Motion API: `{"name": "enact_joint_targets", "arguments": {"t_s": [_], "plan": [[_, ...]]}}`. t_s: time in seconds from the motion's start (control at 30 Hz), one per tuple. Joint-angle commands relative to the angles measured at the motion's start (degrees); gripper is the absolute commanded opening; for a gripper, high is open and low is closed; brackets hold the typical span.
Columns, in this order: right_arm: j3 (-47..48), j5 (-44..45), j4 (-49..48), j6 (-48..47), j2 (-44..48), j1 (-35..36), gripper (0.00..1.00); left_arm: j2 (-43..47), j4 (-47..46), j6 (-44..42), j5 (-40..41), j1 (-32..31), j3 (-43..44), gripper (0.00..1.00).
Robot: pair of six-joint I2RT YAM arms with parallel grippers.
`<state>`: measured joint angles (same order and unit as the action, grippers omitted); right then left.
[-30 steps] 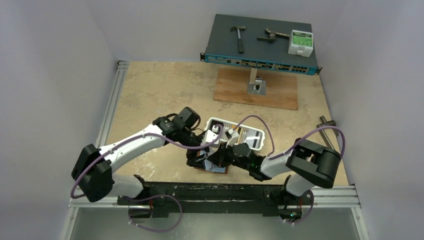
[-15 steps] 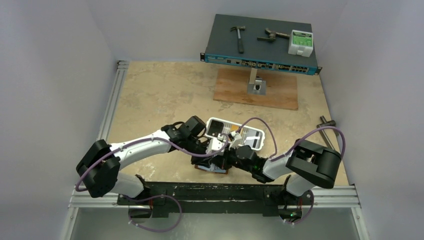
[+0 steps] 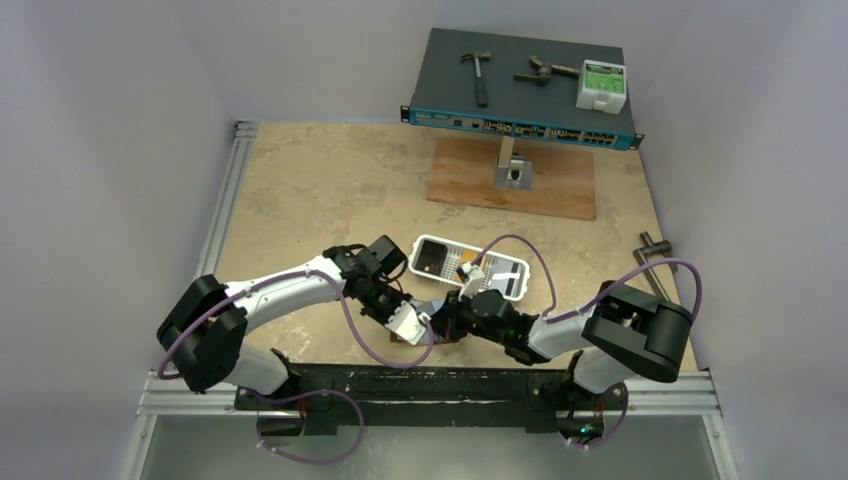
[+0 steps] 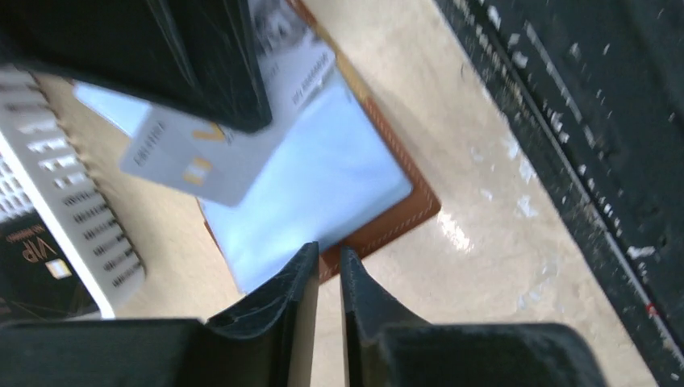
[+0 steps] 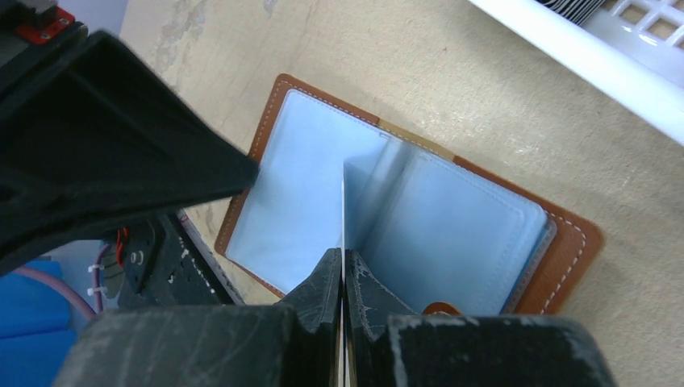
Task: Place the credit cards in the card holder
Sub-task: Insert the credit card into the card holder.
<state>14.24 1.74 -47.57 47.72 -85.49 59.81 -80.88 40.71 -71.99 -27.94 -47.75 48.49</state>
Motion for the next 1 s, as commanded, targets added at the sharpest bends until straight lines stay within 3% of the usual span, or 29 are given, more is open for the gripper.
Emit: {"name": "enact_joint_targets", "arguments": {"t_s": [0.0,0.1,0.17,0.47,0.67,0.87,0.97], "plan": [[0.92,-0.02,4.10,-2.17,1.82,-0.56,0.00,-2.04,2.28,-16.04,2.69,2.06,-0.24,0.23],[0.88,-0.10,5.14,-2.25,2.69,-0.62,0.00,-2.38,-1.97,-16.24,1.65,2.00,-0.70,0.39],[0.72,0.07,6.06,-2.01,3.33,-0.60,0.00,-3.13,-3.38,-16.12,1.61,0.87,-0.41,0.40],[-2.39,5.56,8.99,2.65,10.27,-0.66,0.00,-5.17,-5.21,-14.55,1.15,-3.49,-1.64,0.36],[-1.27,7.67,9.93,3.48,9.02,-0.69,0.00,-6.91,-5.62,-15.27,2.31,-5.78,-1.94,0.33],[-0.60,9.50,14.27,3.57,9.68,-0.66,0.00,-9.85,-4.94,-10.59,3.69,-6.30,0.47,0.31],[-1.27,9.18,16.38,4.51,12.04,-0.66,0.13,-10.66,-5.09,-8.21,4.69,-6.69,0.68,0.28]]}}
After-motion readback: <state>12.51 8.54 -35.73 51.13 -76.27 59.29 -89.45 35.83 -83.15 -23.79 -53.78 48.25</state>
